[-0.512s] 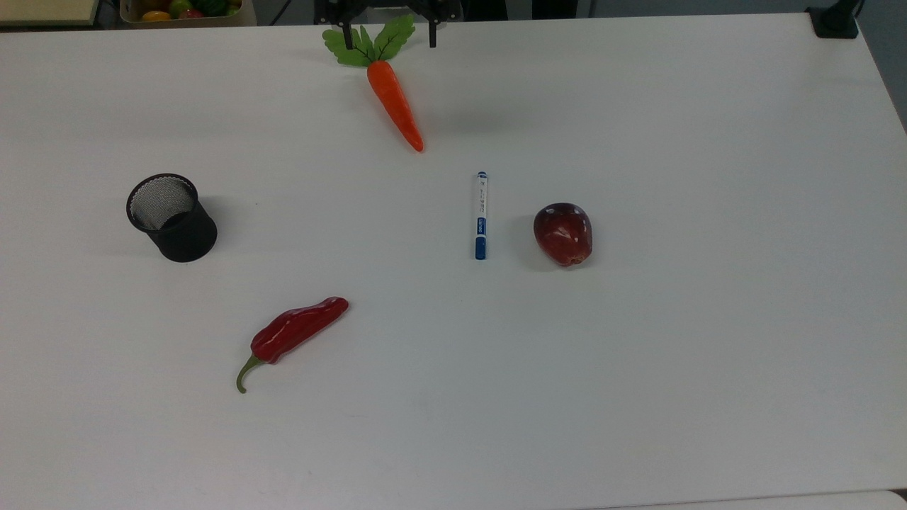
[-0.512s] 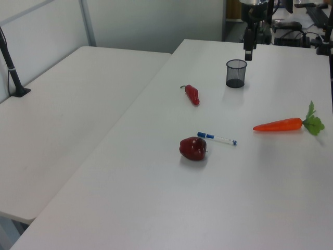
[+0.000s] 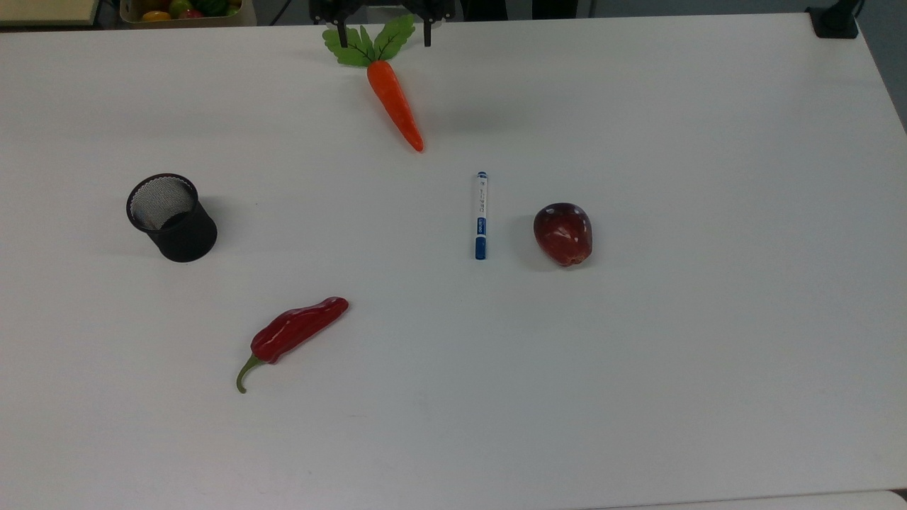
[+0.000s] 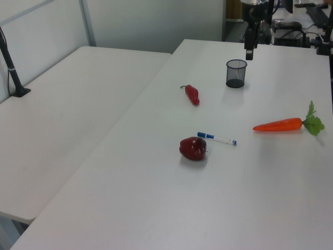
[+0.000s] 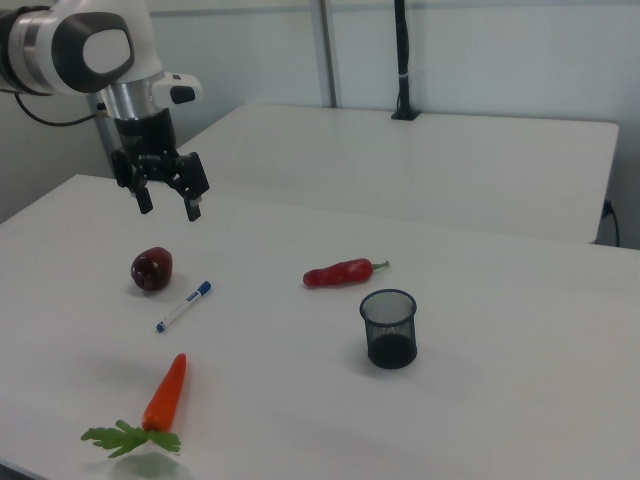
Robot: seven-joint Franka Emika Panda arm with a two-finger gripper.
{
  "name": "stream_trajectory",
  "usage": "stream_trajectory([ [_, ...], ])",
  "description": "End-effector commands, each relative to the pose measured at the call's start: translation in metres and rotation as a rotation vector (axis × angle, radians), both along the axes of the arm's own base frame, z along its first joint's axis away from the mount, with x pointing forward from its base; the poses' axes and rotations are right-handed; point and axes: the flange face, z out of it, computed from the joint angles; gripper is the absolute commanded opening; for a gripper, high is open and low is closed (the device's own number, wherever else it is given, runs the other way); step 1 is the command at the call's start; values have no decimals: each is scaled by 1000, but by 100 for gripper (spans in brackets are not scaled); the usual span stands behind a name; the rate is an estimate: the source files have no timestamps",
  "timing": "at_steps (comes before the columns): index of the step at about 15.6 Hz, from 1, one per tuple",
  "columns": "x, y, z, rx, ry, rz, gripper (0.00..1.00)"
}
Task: Place marker
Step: 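Move the gripper down toward the white marker beside the red apple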
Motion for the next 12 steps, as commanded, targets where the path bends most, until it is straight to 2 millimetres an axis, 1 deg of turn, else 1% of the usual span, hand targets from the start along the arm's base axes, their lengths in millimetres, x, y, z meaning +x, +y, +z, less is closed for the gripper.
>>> stream_trajectory([
  [1, 10, 13, -21, 1, 9, 3, 100],
  [2, 14, 17, -29, 1, 13, -9, 100],
  [3, 17, 31, -36, 0, 14, -3, 100],
  [5, 26, 53, -60, -1, 19, -13, 100],
  [8, 38, 77, -93, -2, 16, -2, 100],
  [11, 47, 86, -121, -2, 24, 10, 100],
  [12, 51, 88, -134, -2, 27, 12, 100],
])
